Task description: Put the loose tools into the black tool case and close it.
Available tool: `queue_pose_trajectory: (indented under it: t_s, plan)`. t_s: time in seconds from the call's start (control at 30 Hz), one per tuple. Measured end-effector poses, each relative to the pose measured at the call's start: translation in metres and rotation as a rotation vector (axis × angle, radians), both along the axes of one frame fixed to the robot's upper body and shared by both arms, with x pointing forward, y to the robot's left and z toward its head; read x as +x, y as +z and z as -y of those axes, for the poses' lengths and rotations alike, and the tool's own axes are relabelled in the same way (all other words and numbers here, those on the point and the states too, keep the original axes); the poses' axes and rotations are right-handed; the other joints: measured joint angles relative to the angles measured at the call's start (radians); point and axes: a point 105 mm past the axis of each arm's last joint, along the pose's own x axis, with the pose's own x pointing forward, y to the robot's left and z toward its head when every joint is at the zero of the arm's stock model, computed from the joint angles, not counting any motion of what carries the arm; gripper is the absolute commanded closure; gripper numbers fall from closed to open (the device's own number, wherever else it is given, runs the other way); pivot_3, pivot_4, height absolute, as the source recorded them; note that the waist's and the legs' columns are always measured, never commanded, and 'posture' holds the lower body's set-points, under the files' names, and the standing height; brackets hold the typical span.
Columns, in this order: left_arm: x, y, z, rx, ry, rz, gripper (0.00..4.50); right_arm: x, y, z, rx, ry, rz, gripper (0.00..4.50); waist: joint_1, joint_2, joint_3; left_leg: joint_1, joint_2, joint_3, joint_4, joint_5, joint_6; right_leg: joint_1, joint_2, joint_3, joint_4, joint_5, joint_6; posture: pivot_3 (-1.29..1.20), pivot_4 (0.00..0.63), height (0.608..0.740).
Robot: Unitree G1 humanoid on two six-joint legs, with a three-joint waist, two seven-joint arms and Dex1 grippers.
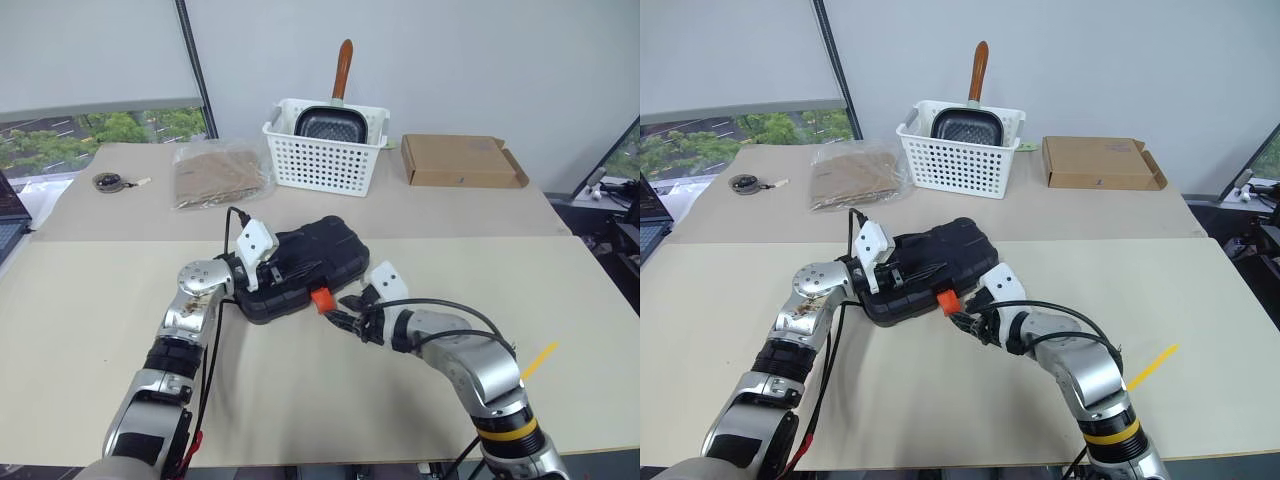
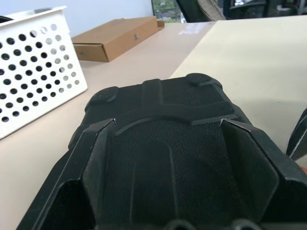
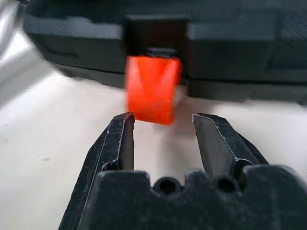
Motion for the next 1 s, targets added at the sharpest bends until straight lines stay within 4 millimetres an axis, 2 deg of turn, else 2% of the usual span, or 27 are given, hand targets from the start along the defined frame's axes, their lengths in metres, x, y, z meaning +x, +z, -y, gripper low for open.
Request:
queue_pose_trajectory:
  t_s: [0.3, 0.43, 0.53, 0.77, 0.87, 1.0]
  plan:
    - [-0.002, 0.001, -0.001, -0.039, 0.068, 0.0, 0.77, -0.008, 0.007, -0.017, 0.034, -0.02, -0.035, 2.21, -0.001, 0.0, -0.001, 0.0, 0.0, 0.0, -0.001, 0.0, 0.0, 0.0, 0.0, 0.0, -0.001, 0.0, 0.0, 0.0, 0.15, 0.7]
    - [-0.002, 0.0, -0.002, -0.043, 0.084, 0.001, 0.72, -0.008, 0.006, -0.015, 0.005, -0.04, -0.032, 1.18, -0.002, 0.0, -0.002, 0.0, 0.0, 0.0, -0.001, 0.0, 0.0, 0.0, 0.0, 0.0, -0.001, 0.0, 0.0, 0.0, 0.15, 0.7]
    - [-0.003, 0.0, -0.002, -0.044, 0.088, -0.002, 0.72, -0.006, 0.006, -0.014, -0.014, -0.061, -0.023, 0.19, -0.002, 0.0, -0.002, 0.0, 0.0, 0.0, -0.002, 0.0, 0.0, -0.001, 0.001, 0.0, -0.001, -0.001, 0.0, 0.0, 0.15, 0.7]
    - [-0.003, 0.0, -0.003, -0.05, 0.102, -0.008, 0.72, -0.004, 0.006, -0.019, -0.044, -0.092, 0.003, 0.19, -0.003, 0.0, -0.002, -0.001, 0.0, 0.0, -0.002, 0.0, 0.0, -0.001, 0.001, 0.0, -0.002, -0.001, 0.0, 0.0, 0.15, 0.7]
    - [-0.003, 0.0, -0.004, -0.051, 0.103, -0.009, 0.72, -0.005, 0.005, -0.021, -0.056, -0.091, 0.006, 0.92, -0.003, 0.0, -0.002, -0.001, 0.0, 0.0, -0.002, 0.0, 0.0, -0.001, 0.001, 0.0, -0.002, -0.001, 0.0, 0.0, 0.15, 0.7]
    - [-0.002, 0.0, -0.004, -0.051, 0.105, -0.01, 0.72, -0.006, 0.003, -0.022, -0.062, -0.09, 0.0, 2.24, -0.003, 0.0, -0.002, -0.001, 0.0, 0.0, -0.002, 0.0, 0.0, -0.001, 0.001, -0.001, -0.002, -0.001, 0.0, 0.0, 0.15, 0.7]
